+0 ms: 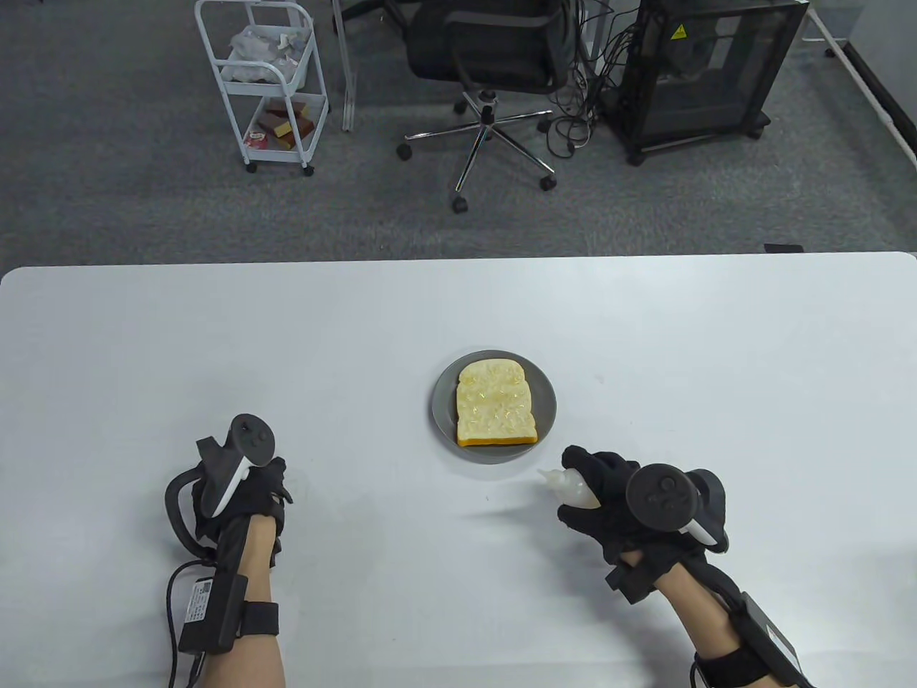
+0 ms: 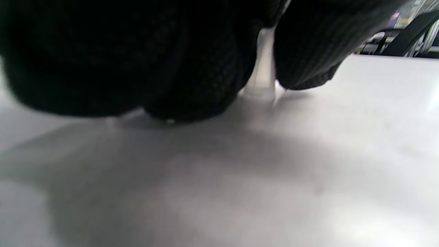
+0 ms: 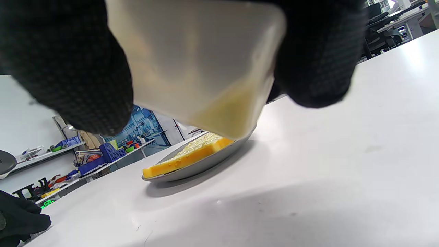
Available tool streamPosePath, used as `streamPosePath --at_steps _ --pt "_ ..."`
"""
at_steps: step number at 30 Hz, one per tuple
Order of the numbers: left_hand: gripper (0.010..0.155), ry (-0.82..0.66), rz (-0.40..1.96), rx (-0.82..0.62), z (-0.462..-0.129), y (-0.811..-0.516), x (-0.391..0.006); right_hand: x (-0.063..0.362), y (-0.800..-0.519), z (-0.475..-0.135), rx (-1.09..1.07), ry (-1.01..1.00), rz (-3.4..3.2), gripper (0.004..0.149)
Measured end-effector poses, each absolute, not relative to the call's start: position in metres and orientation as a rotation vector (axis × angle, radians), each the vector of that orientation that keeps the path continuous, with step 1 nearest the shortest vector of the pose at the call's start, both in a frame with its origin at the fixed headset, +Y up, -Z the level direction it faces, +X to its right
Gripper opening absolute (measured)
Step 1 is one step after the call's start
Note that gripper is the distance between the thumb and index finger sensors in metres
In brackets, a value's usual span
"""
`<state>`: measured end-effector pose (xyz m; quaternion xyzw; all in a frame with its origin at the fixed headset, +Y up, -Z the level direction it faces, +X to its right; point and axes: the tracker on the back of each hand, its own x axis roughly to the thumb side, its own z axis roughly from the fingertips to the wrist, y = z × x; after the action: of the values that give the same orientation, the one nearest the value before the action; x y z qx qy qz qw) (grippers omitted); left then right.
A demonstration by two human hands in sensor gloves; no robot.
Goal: Squeeze honey bottle to draw zigzag on toast
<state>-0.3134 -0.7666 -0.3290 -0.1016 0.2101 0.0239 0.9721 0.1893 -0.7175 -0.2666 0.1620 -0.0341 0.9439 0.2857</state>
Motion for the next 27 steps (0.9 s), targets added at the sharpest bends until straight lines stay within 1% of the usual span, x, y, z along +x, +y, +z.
streamPosePath --at_steps 3,5,7,9,12,13,15,17,18,19,20,23,25,27 --pt "0.049 0.440 0.037 -0.194 -0.329 -0.767 -0.312 0.189 -0.718 -0.267 0.430 -0.084 2.525 0.079" --pt "0.058 0.447 0.024 -0.189 -0.327 -0.764 -0.310 0.189 -0.718 -0.267 0.429 -0.084 2.525 0.079" --pt "0.064 0.466 0.020 -0.184 -0.324 -0.755 -0.307 0.189 -0.718 -0.267 0.430 -0.080 2.527 0.079" --pt "0.067 0.467 0.008 -0.103 -0.318 -0.735 -0.298 0.189 -0.718 -0.267 0.428 -0.078 2.526 0.079" --pt "0.067 0.417 -0.042 0.003 -0.306 -0.704 -0.269 0.189 -0.718 -0.267 0.428 -0.076 2.530 0.079" --pt "0.066 0.364 -0.045 0.046 -0.301 -0.693 -0.253 0.189 -0.718 -0.267 0.428 -0.075 2.530 0.079" --pt "0.065 0.273 -0.012 0.099 -0.293 -0.682 -0.230 0.188 -0.718 -0.267 0.427 -0.075 2.527 0.080" --pt "0.063 0.065 0.059 0.179 -0.282 -0.673 -0.197 0.186 -0.718 -0.266 0.435 -0.066 2.528 0.080" --pt "0.063 -0.014 0.148 0.207 -0.276 -0.671 -0.182 0.184 -0.717 -0.265 0.445 -0.069 2.527 0.080" --pt "0.063 -0.060 0.219 0.202 -0.272 -0.671 -0.171 0.182 -0.717 -0.264 0.450 -0.066 2.528 0.080" --pt "0.063 -0.190 0.314 0.175 -0.268 -0.672 -0.157 0.180 -0.716 -0.263 0.465 -0.065 2.528 0.080" --pt "0.067 -0.379 0.578 0.098 -0.260 -0.680 -0.128 0.170 -0.717 -0.259 0.509 -0.041 2.531 0.080" --pt "0.075 -0.445 0.700 0.041 -0.257 -0.687 -0.114 0.163 -0.717 -0.256 0.543 -0.017 2.538 0.081" --pt "0.079 -0.489 0.771 -0.016 -0.254 -0.694 -0.103 0.155 -0.717 -0.252 0.580 -0.004 2.539 0.081"
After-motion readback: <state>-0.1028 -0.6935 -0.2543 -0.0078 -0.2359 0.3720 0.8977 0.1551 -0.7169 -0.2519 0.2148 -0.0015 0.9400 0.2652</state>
